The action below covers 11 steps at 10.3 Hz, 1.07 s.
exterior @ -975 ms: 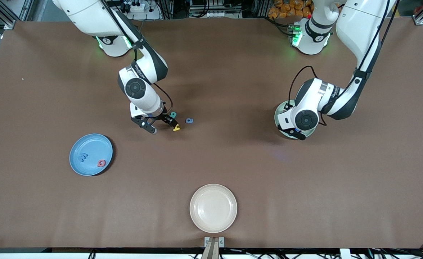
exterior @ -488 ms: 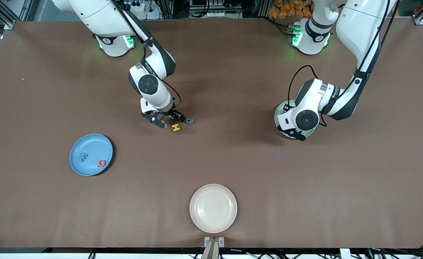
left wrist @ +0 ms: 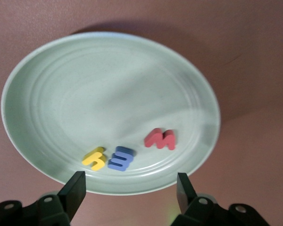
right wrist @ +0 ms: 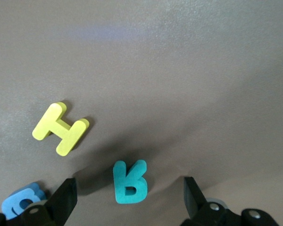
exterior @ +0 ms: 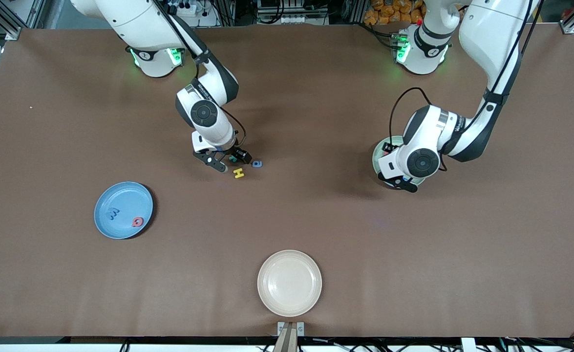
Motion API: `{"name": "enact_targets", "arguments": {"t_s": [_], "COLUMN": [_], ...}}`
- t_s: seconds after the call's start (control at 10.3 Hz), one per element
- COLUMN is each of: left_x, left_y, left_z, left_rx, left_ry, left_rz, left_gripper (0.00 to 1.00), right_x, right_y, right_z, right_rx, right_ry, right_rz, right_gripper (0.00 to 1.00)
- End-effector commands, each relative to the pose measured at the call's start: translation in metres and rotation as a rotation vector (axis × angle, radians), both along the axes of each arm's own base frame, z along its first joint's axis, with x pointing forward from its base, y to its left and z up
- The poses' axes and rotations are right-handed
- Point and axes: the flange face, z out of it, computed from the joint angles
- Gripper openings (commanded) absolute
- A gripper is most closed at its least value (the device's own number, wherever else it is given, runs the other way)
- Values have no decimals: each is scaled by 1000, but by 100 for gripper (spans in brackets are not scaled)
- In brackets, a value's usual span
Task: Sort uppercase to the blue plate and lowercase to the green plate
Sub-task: 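Release the m on the green plate while the right gripper lowers, then carry the teal K to the blue plate while the left gripper reaches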
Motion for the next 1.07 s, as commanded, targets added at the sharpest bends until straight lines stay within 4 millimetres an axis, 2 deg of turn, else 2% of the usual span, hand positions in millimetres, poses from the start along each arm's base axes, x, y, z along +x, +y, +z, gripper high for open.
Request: {"name": "enact_targets", "arguments": {"t_s": [0.0, 0.1, 0.2, 0.29, 0.39, 0.78, 0.98], "left_x": [3, 9, 17, 24, 28, 38, 42], "left_y": [-30, -40, -50, -59, -69, -100, -108], "left_z": [25, 34, 43, 55, 62, 68, 73], "left_rx": [-10, -30, -46, -62, -76, -108, -134], "left_ry": [-48, -59, -73, -88, -96, -140, -165], "left_rz": [91, 146, 218, 280, 310, 424, 464], "left_gripper": [86, 86, 86, 86, 86, 86, 86], "right_x": [-2, -2, -1, 0, -1, 1, 12], "right_y": [0, 0, 0, 0, 1, 3, -1], "right_z": [-5, -4, -2, -1, 0, 7, 29], "right_rx": [0, 0, 3, 3, 1, -3, 13], "right_ry": [-17, -18, -22, -26, -31, -51, -88], "right_rz": [-3, -1, -3, 0, 11, 37, 23], "right_gripper": [100, 87, 29, 0, 0, 0, 0]}}
